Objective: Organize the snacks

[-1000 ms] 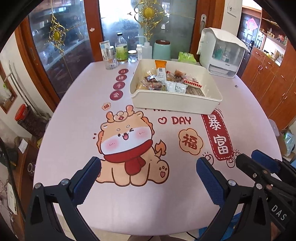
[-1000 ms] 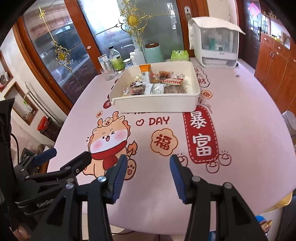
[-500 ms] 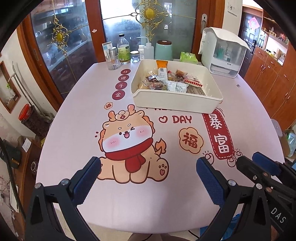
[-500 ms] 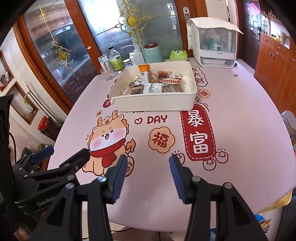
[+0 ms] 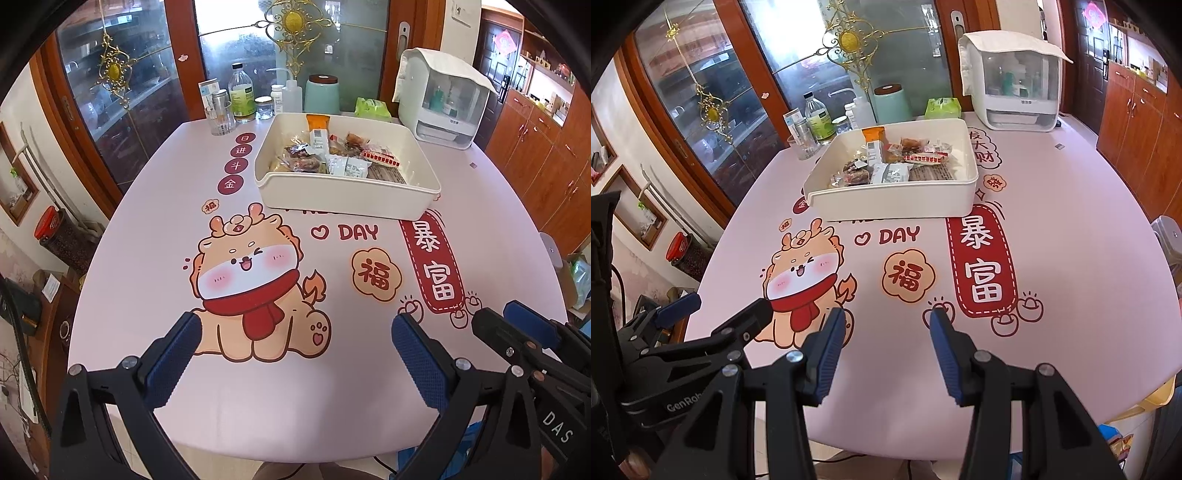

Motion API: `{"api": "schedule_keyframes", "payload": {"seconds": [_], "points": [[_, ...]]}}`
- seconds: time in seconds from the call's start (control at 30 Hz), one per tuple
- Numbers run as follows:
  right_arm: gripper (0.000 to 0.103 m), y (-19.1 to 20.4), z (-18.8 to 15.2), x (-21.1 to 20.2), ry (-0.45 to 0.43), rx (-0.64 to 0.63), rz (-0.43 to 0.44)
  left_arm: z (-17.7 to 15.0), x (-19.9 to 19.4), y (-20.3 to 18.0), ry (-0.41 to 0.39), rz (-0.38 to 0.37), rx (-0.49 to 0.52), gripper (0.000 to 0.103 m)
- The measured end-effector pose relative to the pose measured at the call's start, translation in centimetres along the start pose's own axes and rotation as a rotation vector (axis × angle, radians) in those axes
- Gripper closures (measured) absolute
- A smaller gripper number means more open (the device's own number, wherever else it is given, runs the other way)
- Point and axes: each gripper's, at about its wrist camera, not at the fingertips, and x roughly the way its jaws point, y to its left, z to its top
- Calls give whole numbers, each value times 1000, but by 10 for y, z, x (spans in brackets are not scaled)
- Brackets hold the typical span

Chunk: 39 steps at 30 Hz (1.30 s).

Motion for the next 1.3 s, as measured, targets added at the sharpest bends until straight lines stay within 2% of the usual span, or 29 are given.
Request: {"api": "schedule_keyframes", "payload": {"seconds": [1.3], "points": [[55, 5, 0, 5, -2, -1, 6, -7, 4, 7, -5, 4, 3, 1]]}}
